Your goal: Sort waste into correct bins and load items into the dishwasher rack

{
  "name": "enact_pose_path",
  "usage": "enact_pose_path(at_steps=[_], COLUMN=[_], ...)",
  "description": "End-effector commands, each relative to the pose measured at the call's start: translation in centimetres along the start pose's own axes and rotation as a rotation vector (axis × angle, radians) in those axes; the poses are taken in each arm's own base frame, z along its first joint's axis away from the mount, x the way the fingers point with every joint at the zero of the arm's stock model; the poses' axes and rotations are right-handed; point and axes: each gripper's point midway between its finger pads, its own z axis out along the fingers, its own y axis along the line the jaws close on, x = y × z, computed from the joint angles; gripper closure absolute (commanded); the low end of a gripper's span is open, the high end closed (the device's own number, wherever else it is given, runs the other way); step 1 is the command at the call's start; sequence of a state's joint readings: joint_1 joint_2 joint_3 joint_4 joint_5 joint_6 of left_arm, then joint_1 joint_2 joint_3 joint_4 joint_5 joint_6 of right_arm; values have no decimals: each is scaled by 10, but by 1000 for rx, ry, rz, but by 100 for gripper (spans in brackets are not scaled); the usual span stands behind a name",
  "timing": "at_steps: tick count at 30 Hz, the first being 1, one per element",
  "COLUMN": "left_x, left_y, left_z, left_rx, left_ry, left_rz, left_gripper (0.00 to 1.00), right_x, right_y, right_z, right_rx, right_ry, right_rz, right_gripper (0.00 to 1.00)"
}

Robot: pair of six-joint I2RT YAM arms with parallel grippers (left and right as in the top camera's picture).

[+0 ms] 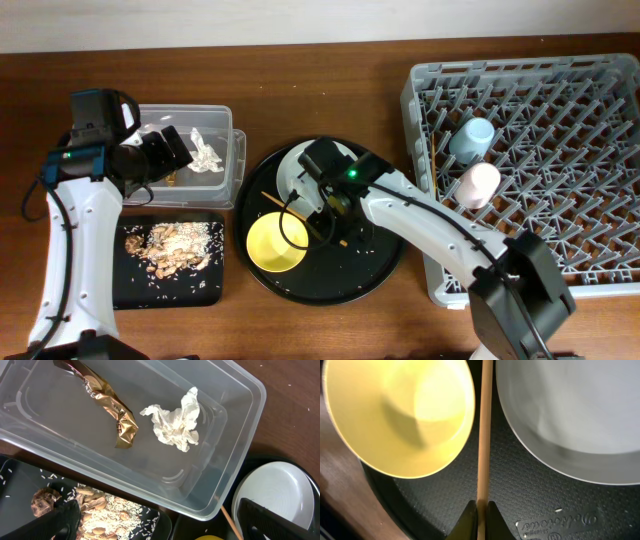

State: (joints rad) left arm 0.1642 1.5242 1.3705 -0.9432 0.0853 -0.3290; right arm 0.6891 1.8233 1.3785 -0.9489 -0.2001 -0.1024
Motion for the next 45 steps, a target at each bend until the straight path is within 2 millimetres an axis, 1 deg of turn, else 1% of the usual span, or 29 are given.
enact_pose_path(at_steps=[1,3,4,6,10,16,17,18,20,21,23,24,28,31,32,36,40,43,45], left_x=[-2,-2,-2,-2,-2,-2,-2,-2,-2,-2,-2,-2,-2,-2,-2,-2,-2,-2,-2], left_y=[1,1,1,1,1,1,1,1,1,1,1,1,1,1,1,1,1,1,1], left_z=[-4,-4,-4,-4,-4,-4,-4,-4,-4,-4,-4,-4,-4,-4,-4,-4,-4,-4,-4], left_rx=[-4,-4,-4,-4,-4,-5,-4,-5,-4,-4,-4,-4,-4,-4,-4,-4,-4,-4,-5], left_ry=[-14,-14,-14,-14,-14,-14,-14,-14,-14,-14,-14,-14,-14,-14,-14,-14,-14,-14,-14], left_rz=[8,8,8,8,8,8,8,8,8,8,8,8,8,8,8,8,8,8,8], left_gripper=[0,0,0,1,1,1,0,0,0,1,0,0,1,0,0,0,0,1,0], right_x=[-1,-1,-4,-7,-6,-9,-10,-11,-9,-8,-3,-2,-7,1,4,14,18,23,29], right_y=[0,-6,-14,-20,-19,-20,-20,-20,-20,-20,-20,-21,-24,-24,-23,-12,10,21,21], right_z=[-10,-11,-12,-13,-13,-13,-13,-12,-9,-6,2,10,21,28,30,38,45,50,53], right_rx=[23,54,98,136,132,132,132,131,129,128,120,121,118,120,116,96,40,60,106], right_ry=[-8,-9,-22,-37,-30,-43,-50,-55,-48,-41,-25,-20,-41,-19,-9,26,49,61,67], right_rz=[5,28,45,72,73,75,88,129,208,250,360,404,429,479,481,472,455,474,504], right_gripper=[96,96,96,96,96,96,94,85,83,76,69,67,65,69,71,72,72,72,71])
